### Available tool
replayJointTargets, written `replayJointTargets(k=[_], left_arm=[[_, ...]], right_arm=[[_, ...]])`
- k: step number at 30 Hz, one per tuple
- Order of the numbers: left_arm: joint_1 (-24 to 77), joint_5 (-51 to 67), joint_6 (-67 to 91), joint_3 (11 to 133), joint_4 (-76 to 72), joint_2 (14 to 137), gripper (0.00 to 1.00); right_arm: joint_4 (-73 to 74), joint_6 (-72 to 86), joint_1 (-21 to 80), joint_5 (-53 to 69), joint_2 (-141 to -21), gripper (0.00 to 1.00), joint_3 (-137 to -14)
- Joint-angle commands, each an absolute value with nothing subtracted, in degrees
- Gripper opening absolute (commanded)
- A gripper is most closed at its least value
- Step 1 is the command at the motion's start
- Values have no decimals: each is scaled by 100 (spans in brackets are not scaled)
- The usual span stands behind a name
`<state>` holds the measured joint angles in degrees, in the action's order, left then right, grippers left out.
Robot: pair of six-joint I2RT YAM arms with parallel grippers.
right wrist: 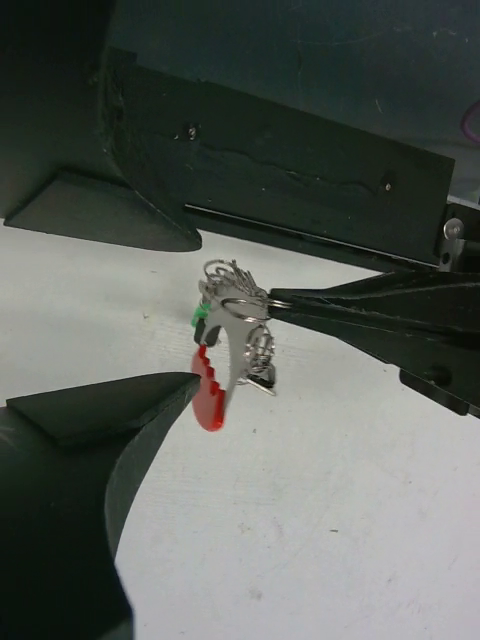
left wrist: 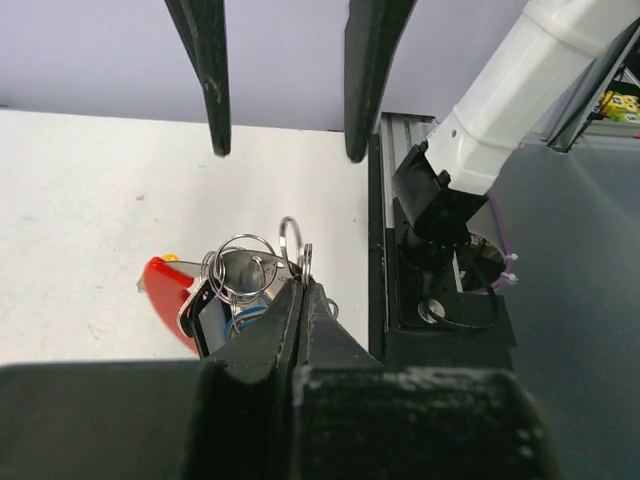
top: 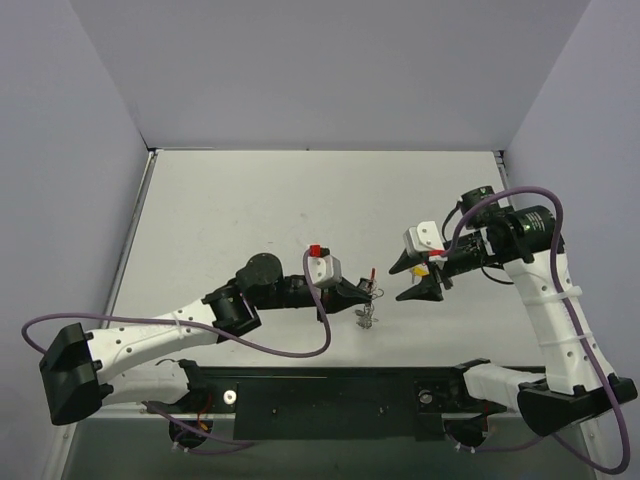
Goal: Put the keys on the keyring
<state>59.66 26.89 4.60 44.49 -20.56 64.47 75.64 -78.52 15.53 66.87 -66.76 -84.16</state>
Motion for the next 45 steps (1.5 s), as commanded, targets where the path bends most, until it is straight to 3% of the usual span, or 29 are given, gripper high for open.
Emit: replayJointTargets(k=[1,4,18,45], left_arm=[[6310,1820,246,4325,-3321,6469,0],[6433,1372,264,4140,-3656,6442,0],[6592,721,545,3850,-4544,6627,0],[6662,774,791,3753,-5080,6803,0]], right_arm=[[8868,-7972,1758,6943,-6969,38,-8683],[8964,-7980,1767,7074,-7066,28,-8675],[8279,-7330,2004,7225,-6890,23,-8103],[8332,-7330,1898,7189,-7383,27,-8429]])
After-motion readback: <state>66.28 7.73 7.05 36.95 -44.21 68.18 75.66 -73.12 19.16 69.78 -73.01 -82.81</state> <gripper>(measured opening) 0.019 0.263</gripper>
